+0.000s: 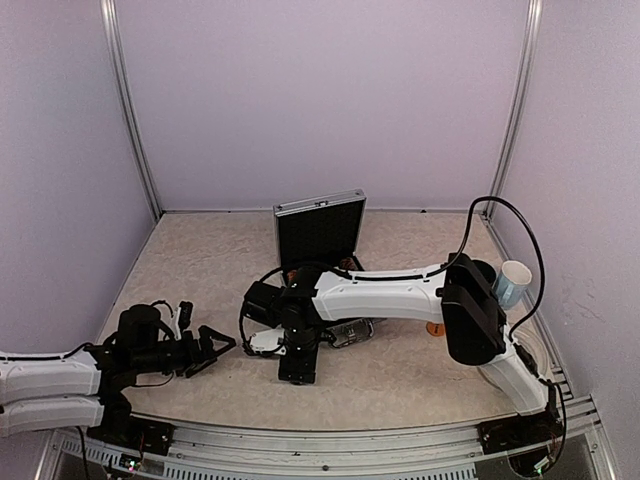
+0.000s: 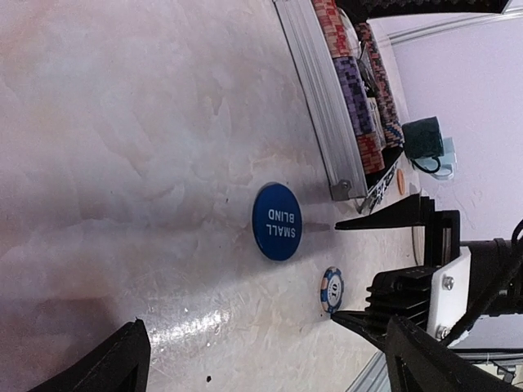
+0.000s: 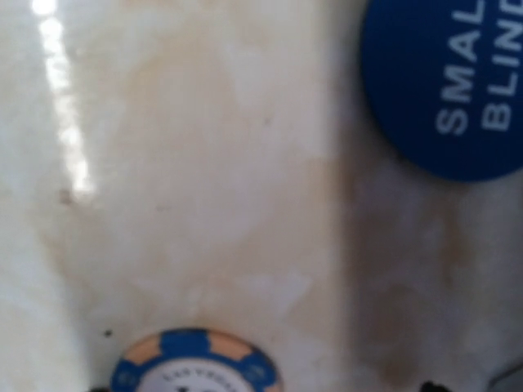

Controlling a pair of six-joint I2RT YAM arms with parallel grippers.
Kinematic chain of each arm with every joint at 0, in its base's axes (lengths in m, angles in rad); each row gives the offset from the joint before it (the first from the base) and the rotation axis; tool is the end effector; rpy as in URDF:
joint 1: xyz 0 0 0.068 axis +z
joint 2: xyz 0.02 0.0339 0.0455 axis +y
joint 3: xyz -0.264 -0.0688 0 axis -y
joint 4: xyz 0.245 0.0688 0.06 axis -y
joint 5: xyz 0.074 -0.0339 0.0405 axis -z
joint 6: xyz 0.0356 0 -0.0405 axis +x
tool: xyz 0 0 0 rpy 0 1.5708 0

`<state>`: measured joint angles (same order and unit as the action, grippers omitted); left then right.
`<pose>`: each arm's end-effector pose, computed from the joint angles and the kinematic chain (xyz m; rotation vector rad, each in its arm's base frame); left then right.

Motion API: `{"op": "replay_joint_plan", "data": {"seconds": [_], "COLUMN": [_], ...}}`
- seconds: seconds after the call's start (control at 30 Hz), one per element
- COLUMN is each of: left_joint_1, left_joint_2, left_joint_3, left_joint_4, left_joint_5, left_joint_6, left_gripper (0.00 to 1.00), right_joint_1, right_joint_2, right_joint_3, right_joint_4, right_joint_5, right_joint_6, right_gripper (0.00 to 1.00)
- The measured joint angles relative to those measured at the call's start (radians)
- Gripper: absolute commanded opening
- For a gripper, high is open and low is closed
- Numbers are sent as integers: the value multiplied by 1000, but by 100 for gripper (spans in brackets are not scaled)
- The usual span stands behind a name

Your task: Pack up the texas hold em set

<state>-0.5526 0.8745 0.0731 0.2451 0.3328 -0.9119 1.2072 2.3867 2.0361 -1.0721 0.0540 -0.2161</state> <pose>0.1264 -0.0916 0.1250 -0.2028 2.3369 -1.1595 0.1722 0.4471 0.1582 -1.9453 2.2648 0.0344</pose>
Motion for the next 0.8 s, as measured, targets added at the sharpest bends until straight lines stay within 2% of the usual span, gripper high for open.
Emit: {"op": "replay_joint_plan", "data": {"seconds": [0.07,0.2,0.27,0.4,0.5,0.63,0.8], "left_joint_1": [8,14,14,14,14,15,15], "left_joint_2": [-26,-36,-32,-19,-9,8,11], "left_joint_3": [0,0,0,0,1,9,10], "left_joint_4": [-18,-39,-45,-45,-43,-39,-37], "left_joint_5": [-5,-6,-6,-6,-5,-5,-4], "left_joint_6": [0,0,0,0,0,0,0], "left_gripper": [99,99,99,99,99,99,99], "right_joint_1": [-5,-9,-11,-12,-12,-12,-13], "right_joint_2": [9,19,21,24,26,26,24], "right_joint_3": [12,26,27,29,29,29,29], "right_joint_4": [-8,-17,-19,-23,-26,-27,-26], "right_joint_5": [-5,-19,-23,-45,-61,-70,-75], "right_joint_6": [1,3,2,2,4,8,9], "right_gripper": [69,68,64,52,39,29,26]}}
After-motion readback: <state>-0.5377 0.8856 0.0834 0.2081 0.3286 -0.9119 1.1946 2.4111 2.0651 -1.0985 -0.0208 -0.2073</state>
